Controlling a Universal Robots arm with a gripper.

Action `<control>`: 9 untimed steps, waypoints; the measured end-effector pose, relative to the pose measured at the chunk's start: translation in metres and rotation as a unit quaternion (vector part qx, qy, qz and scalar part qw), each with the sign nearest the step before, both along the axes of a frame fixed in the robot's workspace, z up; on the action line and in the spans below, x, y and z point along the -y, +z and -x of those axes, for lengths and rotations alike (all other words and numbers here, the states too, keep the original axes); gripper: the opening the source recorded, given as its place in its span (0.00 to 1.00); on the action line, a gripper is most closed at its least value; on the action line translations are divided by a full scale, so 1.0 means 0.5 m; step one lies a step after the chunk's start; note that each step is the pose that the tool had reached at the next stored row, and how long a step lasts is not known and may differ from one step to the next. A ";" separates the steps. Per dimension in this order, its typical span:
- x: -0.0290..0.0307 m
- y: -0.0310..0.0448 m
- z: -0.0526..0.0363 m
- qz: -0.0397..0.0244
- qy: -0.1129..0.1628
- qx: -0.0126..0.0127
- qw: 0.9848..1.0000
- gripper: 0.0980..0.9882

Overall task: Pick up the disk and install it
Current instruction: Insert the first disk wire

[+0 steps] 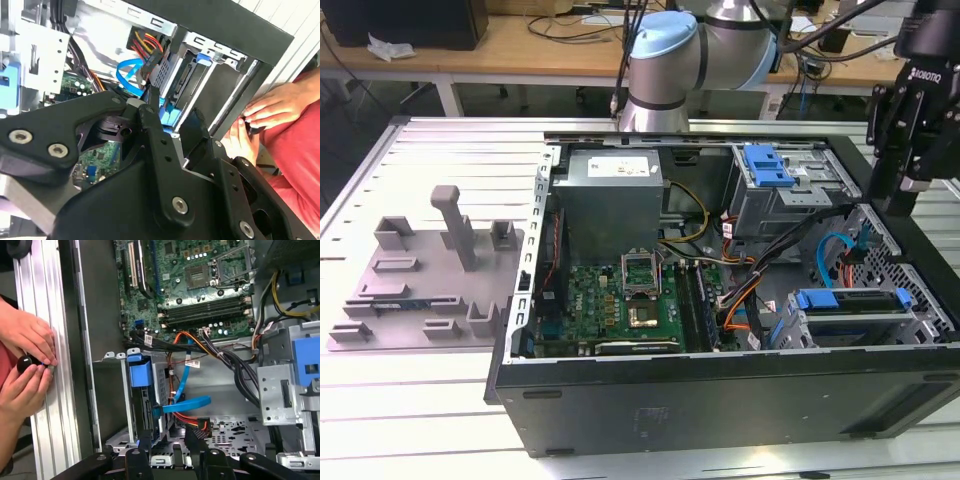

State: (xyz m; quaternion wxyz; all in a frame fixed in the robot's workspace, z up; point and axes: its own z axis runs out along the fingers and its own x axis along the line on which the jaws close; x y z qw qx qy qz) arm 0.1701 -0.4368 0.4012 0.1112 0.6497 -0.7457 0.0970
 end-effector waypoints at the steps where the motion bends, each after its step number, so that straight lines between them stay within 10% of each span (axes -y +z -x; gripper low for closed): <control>1: -0.003 0.000 -0.006 0.000 -0.001 0.000 1.000 0.38; 9: -0.040 -0.014 -0.027 0.007 -0.001 0.000 1.000 0.38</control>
